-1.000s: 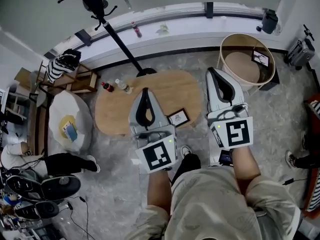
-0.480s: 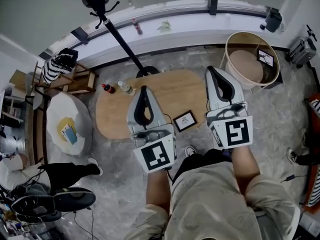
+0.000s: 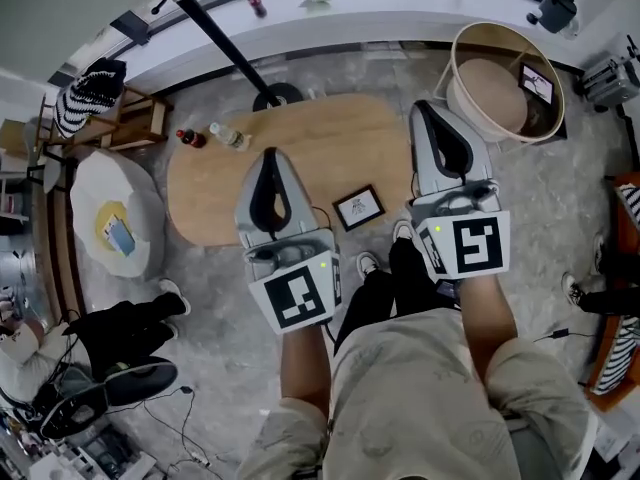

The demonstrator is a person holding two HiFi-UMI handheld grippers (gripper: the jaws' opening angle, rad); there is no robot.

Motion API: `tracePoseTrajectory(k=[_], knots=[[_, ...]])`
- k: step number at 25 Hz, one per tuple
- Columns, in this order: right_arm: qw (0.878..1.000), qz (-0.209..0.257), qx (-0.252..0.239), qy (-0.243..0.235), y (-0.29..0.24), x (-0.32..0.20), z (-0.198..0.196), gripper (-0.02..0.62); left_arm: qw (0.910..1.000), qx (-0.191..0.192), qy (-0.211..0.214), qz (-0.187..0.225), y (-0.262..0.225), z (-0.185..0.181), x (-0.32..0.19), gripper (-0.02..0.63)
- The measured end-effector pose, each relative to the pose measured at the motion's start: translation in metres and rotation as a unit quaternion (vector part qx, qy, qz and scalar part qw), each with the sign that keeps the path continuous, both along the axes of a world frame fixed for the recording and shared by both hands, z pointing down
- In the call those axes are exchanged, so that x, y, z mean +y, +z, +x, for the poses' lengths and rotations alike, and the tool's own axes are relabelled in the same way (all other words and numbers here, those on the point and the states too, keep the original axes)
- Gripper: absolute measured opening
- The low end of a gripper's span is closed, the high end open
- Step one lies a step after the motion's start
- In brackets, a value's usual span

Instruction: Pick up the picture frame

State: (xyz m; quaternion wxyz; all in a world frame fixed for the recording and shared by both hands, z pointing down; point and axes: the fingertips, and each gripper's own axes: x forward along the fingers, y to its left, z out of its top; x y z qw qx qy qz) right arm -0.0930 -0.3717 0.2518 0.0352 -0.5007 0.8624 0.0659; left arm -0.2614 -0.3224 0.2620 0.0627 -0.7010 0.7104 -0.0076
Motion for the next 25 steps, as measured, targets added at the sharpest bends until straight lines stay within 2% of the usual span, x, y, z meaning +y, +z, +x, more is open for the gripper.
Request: tracePoseTrajectory(k=[9, 16, 25], knots=[[0.996, -0.082, 0.017, -0.012, 0.096, -0.030, -0.001, 0.002, 0.9959, 0.017, -0.017, -0.087, 0.099, -0.005, -0.022, 0.003], [0.989, -0.144, 0.035, -0.028, 0.177, -0.044, -0.010, 0.002, 0.9910, 0.030, -0.022, -0.129, 0.172, -0.008, -0.038, 0.003], [0.972, -0.221, 0.062, -0.047, 0.279, -0.046, -0.021, 0.002, 0.9775, 0.054, -0.040, -0.200, 0.267, -0.019, -0.038, 0.003]])
